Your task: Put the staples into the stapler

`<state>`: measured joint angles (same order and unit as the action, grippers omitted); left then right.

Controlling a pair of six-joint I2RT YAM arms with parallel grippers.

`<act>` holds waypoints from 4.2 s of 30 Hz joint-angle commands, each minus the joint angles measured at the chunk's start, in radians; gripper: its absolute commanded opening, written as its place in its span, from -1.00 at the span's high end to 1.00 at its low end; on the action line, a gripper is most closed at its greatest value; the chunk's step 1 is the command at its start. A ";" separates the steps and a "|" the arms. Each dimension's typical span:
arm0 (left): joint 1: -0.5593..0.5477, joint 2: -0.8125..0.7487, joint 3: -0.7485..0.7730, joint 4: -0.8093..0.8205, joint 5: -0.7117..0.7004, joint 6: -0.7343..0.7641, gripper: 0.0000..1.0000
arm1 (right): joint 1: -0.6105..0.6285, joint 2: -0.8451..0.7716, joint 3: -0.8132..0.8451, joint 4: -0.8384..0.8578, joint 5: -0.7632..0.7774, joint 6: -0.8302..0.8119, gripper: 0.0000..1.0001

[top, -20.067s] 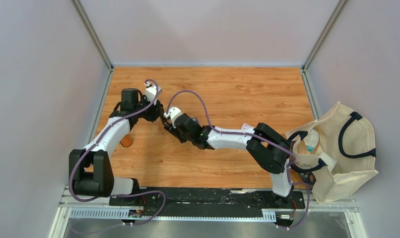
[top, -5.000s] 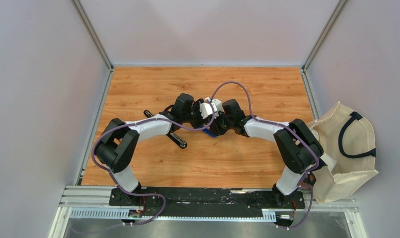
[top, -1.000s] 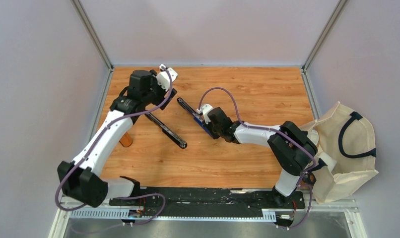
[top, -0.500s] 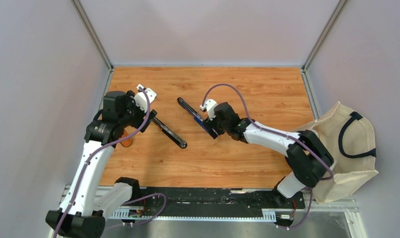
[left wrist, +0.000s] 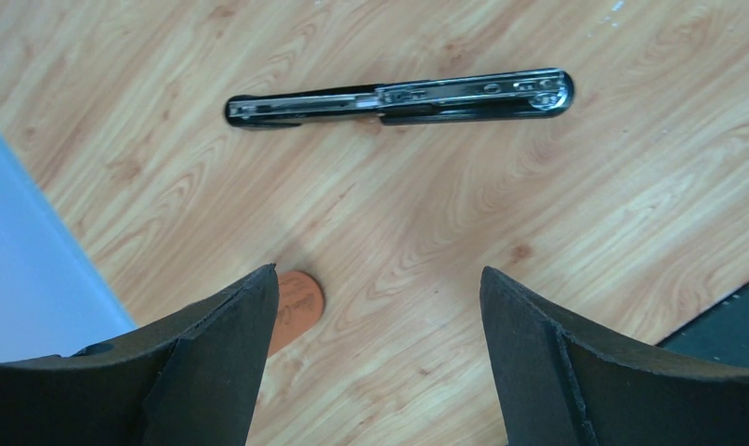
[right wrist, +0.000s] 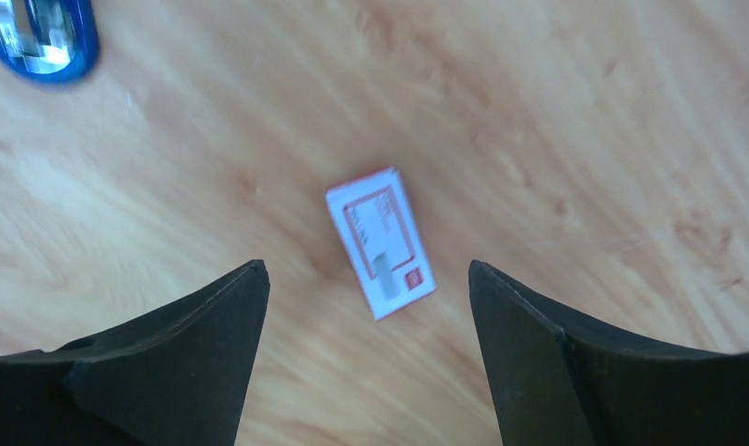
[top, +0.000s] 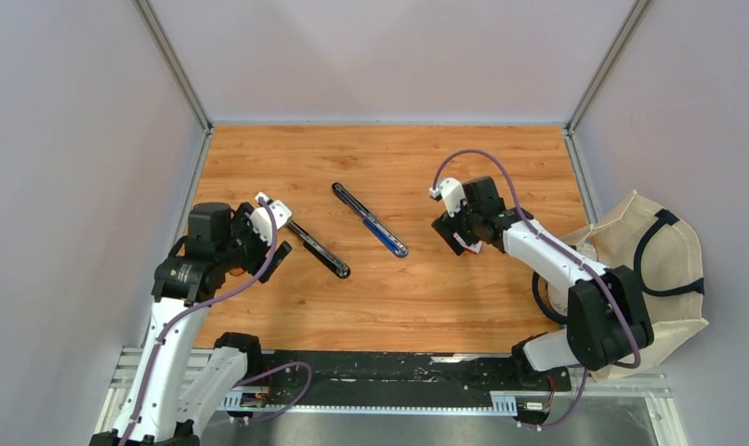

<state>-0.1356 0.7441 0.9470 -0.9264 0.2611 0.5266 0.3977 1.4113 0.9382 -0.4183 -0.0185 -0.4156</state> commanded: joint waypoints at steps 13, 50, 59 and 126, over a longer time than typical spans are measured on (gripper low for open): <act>0.005 0.127 0.067 0.009 0.325 0.024 -0.75 | -0.140 0.234 0.151 -0.214 -0.133 -0.311 -0.63; -0.252 0.741 0.303 0.494 0.434 -0.373 -0.75 | -0.140 0.259 0.051 -0.178 -0.231 -0.405 0.27; -0.314 0.939 0.453 0.508 0.487 -0.562 -0.75 | -0.141 0.010 -0.048 -0.160 -0.293 -0.385 0.25; -0.568 1.230 0.475 0.745 0.676 -0.876 0.14 | 0.181 -0.367 -0.226 0.006 -0.173 -0.198 0.17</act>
<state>-0.6926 1.9625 1.3884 -0.1925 0.9142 -0.3439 0.5674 1.0588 0.7109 -0.4511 -0.1772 -0.6350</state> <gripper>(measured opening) 0.438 0.417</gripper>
